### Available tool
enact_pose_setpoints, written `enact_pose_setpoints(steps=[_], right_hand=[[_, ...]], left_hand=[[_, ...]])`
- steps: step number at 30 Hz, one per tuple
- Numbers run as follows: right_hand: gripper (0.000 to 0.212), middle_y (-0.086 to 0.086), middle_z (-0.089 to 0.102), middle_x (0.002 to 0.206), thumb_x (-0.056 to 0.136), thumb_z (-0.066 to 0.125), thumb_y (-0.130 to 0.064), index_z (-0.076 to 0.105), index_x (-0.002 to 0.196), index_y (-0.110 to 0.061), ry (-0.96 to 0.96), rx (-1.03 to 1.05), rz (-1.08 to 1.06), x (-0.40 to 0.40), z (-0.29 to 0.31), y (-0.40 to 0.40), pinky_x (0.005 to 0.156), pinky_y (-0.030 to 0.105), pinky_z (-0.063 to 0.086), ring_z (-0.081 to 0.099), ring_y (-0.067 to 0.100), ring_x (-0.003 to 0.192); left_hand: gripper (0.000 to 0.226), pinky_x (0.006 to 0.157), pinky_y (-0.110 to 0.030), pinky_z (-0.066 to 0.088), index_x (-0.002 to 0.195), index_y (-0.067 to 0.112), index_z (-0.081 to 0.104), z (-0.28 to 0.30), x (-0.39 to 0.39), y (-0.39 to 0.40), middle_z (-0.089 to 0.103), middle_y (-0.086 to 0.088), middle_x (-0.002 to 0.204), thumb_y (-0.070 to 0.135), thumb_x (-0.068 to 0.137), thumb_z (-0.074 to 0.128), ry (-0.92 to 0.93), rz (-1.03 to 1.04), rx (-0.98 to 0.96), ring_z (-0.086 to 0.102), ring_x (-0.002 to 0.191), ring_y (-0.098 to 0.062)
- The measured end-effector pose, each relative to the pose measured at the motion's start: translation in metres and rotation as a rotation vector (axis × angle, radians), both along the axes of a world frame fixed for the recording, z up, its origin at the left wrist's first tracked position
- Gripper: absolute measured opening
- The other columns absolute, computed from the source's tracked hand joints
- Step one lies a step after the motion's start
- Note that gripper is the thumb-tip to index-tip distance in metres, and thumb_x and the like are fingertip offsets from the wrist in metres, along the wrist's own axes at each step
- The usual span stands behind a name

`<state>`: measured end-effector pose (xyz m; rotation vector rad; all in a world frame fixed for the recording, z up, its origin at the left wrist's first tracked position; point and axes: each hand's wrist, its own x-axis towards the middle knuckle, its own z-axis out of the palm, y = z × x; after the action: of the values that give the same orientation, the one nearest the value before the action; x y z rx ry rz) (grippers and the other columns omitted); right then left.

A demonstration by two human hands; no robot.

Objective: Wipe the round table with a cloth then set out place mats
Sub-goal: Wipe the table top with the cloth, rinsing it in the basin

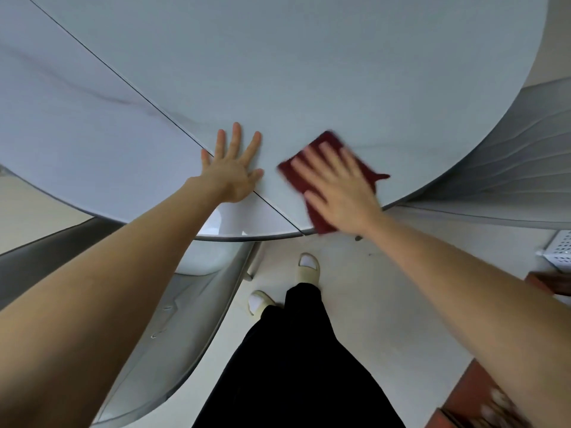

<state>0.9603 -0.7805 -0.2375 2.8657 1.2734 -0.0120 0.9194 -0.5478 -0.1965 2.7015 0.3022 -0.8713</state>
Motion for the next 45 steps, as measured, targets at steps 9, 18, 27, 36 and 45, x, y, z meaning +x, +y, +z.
enact_pose_setpoints(steps=[9,18,27,36,45], right_hand=[[0.078,0.016,0.014,0.160,0.093,0.026,-0.063,0.020,0.154,-0.016,0.092,-0.067,-0.118,-0.044,0.003,0.035,0.118,0.056,0.009,0.011,0.040,0.146],[0.083,0.018,0.015,0.160,0.090,0.023,-0.068,0.022,0.154,-0.015,0.086,-0.092,-0.147,-0.038,0.007,0.031,0.116,0.061,0.011,0.012,0.043,0.146],[0.067,0.011,0.015,0.161,0.097,0.025,-0.055,0.020,0.154,-0.020,0.059,-0.051,-0.029,-0.023,-0.006,0.080,0.118,0.056,0.011,0.014,0.038,0.147],[0.062,0.012,0.021,0.159,0.097,0.021,-0.054,0.025,0.152,-0.027,0.068,-0.031,-0.062,-0.007,-0.004,0.127,0.117,0.058,0.013,0.019,0.041,0.145],[0.066,0.011,0.014,0.161,0.094,0.017,-0.059,0.021,0.153,-0.030,0.084,0.012,-0.068,0.017,-0.009,0.183,0.117,0.057,0.007,0.012,0.039,0.147]], left_hand=[[0.066,0.116,-0.056,-0.005,0.150,0.036,-0.017,0.000,0.004,0.001,-0.031,0.000,0.155,0.041,0.103,0.029,0.037,-0.020,-0.013,-0.024,0.144,-0.029],[0.071,0.120,-0.043,-0.002,0.152,0.019,-0.015,-0.004,-0.015,0.024,-0.028,-0.013,0.156,0.047,0.102,0.026,-0.082,0.156,0.038,-0.020,0.145,-0.032],[0.072,0.118,-0.051,0.000,0.151,0.016,-0.019,-0.006,-0.033,0.059,-0.026,-0.005,0.157,0.042,0.102,0.027,-0.021,0.176,0.068,-0.017,0.146,-0.029],[0.086,0.118,-0.044,0.015,0.151,0.021,-0.017,0.005,-0.038,0.083,-0.031,0.000,0.155,0.053,0.097,0.040,-0.016,0.233,0.031,-0.017,0.147,-0.017],[0.075,0.113,-0.060,-0.008,0.148,0.030,-0.024,0.003,-0.015,0.119,-0.035,-0.005,0.153,0.060,0.097,0.021,0.065,0.452,0.119,-0.027,0.143,-0.033]])
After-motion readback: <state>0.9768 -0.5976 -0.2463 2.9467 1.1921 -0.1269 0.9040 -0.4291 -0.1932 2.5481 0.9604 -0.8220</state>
